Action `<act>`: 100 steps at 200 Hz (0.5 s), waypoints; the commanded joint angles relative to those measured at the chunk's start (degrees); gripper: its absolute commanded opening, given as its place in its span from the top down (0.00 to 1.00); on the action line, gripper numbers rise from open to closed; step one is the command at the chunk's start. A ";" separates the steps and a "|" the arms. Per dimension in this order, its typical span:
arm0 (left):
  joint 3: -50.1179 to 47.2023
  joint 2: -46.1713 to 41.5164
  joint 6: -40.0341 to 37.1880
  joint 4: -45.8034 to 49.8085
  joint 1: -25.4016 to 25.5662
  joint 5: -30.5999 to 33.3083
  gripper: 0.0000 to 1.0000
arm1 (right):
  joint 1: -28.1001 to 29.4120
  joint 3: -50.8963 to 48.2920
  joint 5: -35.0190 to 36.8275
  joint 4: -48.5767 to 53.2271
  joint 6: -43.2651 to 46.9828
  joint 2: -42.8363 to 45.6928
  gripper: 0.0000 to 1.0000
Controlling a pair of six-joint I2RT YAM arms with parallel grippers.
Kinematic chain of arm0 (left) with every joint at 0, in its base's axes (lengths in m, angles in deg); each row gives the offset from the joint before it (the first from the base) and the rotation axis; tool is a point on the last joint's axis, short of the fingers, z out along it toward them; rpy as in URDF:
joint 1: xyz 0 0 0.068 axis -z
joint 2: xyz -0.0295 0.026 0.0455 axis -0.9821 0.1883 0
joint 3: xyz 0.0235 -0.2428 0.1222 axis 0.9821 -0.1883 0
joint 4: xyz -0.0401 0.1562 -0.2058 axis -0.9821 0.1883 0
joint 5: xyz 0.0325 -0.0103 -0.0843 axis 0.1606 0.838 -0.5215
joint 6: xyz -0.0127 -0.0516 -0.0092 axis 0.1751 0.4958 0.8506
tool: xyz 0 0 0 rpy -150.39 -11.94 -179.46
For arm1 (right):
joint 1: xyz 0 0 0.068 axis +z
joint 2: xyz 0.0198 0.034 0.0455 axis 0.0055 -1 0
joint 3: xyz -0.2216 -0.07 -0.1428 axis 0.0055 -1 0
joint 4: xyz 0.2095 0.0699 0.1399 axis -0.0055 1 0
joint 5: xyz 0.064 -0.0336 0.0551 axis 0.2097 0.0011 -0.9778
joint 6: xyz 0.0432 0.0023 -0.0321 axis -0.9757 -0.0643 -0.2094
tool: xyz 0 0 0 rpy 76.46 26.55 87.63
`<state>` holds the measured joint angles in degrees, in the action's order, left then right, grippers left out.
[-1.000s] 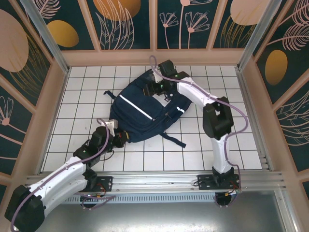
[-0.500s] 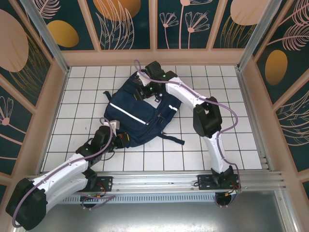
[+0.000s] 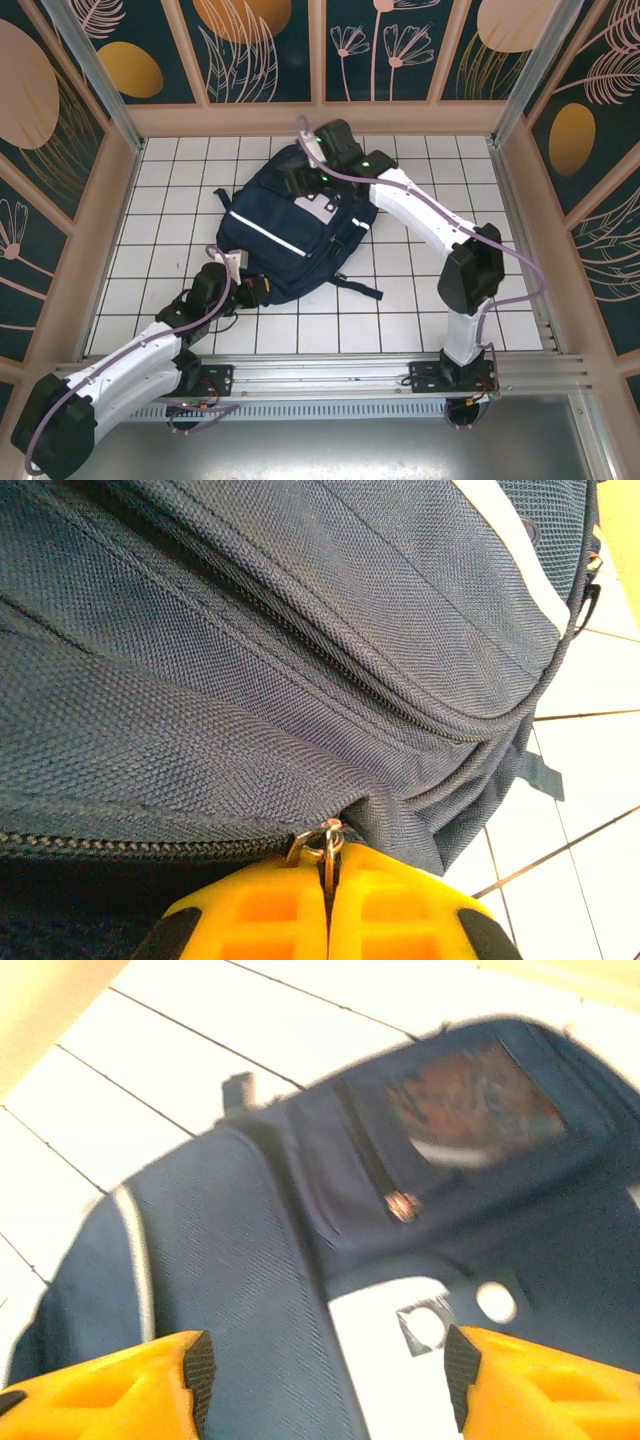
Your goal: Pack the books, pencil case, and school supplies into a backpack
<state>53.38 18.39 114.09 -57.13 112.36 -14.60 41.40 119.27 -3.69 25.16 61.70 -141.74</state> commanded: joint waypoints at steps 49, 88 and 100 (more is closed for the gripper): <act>-16.78 -34.89 3.92 -9.11 0.67 6.97 1.00 | 13.90 9.79 6.08 9.80 3.50 -14.96 0.31; -18.31 -42.87 5.29 -2.17 0.71 8.13 1.00 | 17.64 10.92 12.71 11.69 5.11 -18.84 0.15; -18.31 -39.95 5.18 -3.15 0.71 7.26 1.00 | 18.24 11.80 15.26 12.49 5.24 -20.77 0.14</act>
<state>41.27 -24.18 118.51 -55.29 112.93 -8.04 57.86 128.69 4.48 32.96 65.90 -158.73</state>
